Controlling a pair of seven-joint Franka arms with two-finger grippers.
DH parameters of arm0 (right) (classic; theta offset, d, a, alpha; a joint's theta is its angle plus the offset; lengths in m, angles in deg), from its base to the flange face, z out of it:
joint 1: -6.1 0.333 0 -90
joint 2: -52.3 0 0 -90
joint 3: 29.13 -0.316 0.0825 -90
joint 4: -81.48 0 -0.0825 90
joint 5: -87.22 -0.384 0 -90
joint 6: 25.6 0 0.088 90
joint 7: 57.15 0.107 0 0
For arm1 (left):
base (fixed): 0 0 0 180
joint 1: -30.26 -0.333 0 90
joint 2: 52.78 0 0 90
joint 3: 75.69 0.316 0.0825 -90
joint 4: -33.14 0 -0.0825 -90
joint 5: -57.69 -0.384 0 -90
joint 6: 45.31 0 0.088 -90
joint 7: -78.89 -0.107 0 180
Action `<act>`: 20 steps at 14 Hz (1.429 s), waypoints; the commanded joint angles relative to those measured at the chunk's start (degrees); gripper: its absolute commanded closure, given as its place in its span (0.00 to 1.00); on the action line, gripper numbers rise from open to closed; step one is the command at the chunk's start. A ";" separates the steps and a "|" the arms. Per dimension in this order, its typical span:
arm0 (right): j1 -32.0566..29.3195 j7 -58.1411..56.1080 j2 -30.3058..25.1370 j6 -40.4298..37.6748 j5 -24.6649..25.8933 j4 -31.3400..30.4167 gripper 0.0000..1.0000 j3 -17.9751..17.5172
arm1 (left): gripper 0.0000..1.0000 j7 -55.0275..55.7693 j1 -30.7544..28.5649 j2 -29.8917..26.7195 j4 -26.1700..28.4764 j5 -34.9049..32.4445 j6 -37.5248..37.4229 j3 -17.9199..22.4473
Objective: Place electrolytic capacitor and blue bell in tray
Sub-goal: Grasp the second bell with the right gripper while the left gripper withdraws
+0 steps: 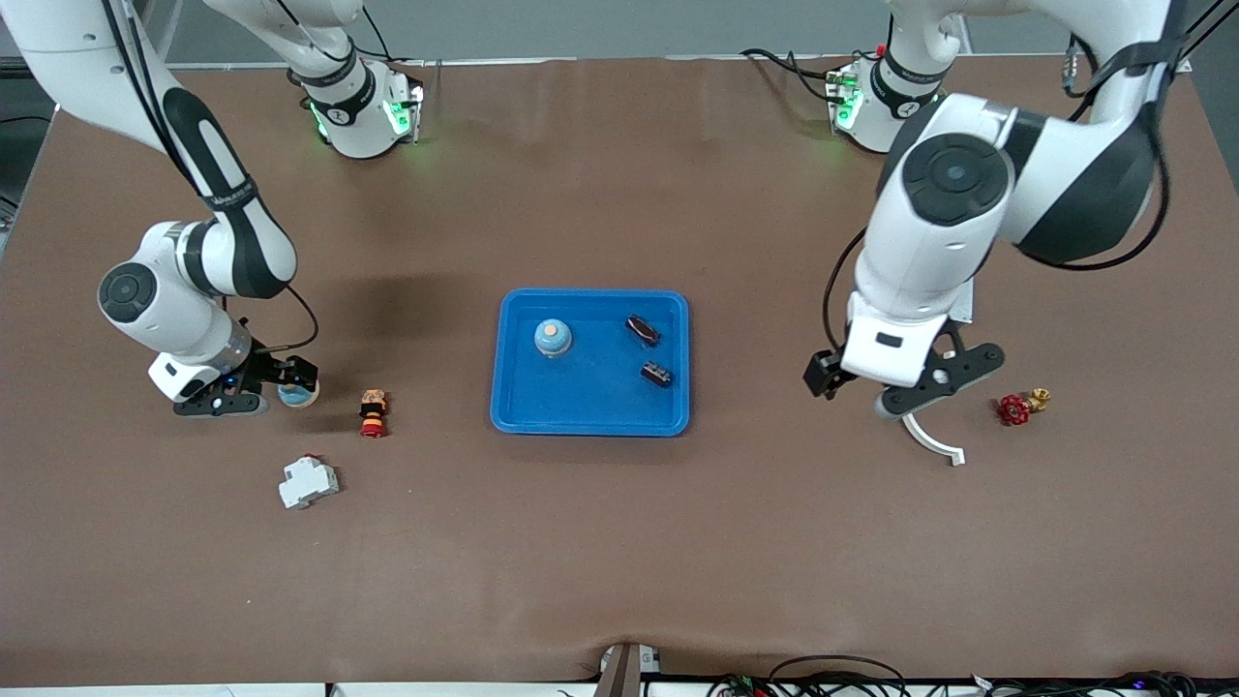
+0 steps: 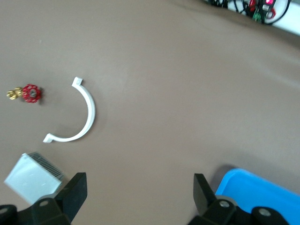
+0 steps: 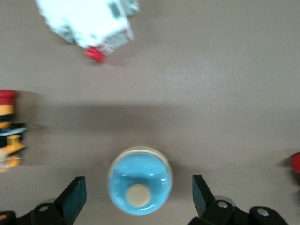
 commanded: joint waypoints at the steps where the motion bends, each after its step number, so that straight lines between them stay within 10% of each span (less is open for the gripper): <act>1: -2.18 -0.89 1.54 4.95 -0.08 -2.34 0.00 -1.45 | 0.00 -8.12 -3.66 -5.11 1.47 2.28 -3.73 -0.19; 6: -2.36 -0.54 3.74 7.07 -0.08 -2.53 0.00 -1.45 | 0.00 -24.83 -8.07 -11.79 2.34 4.02 -7.51 0.86; 10: -2.09 0.07 3.74 7.16 -0.35 -2.44 0.00 -1.54 | 0.00 -37.66 -3.07 -16.89 2.61 10.34 -14.45 12.79; 16: -1.30 1.57 3.74 7.16 -0.35 -2.26 0.00 -1.71 | 0.00 -44.46 -2.36 -20.41 3.14 16.51 -18.32 17.82; 17: -1.21 1.48 3.74 7.16 -0.35 -2.26 0.11 -1.71 | 0.00 -44.80 -2.18 -21.20 4.18 17.04 -18.15 18.17; 18: -1.21 1.39 3.74 7.07 -0.35 -2.26 0.66 -1.71 | 0.00 -44.81 -1.84 -21.38 4.19 17.30 -18.07 19.05; 19: -1.13 1.39 3.74 7.07 -0.35 -2.26 1.00 -1.71 | 0.00 -44.81 -1.31 -21.91 4.19 17.39 -18.06 18.97; 20: -1.13 1.57 3.66 6.72 -0.35 -2.09 1.00 -1.71 | 0.00 -44.55 -1.30 -22.61 4.37 17.39 -18.06 18.79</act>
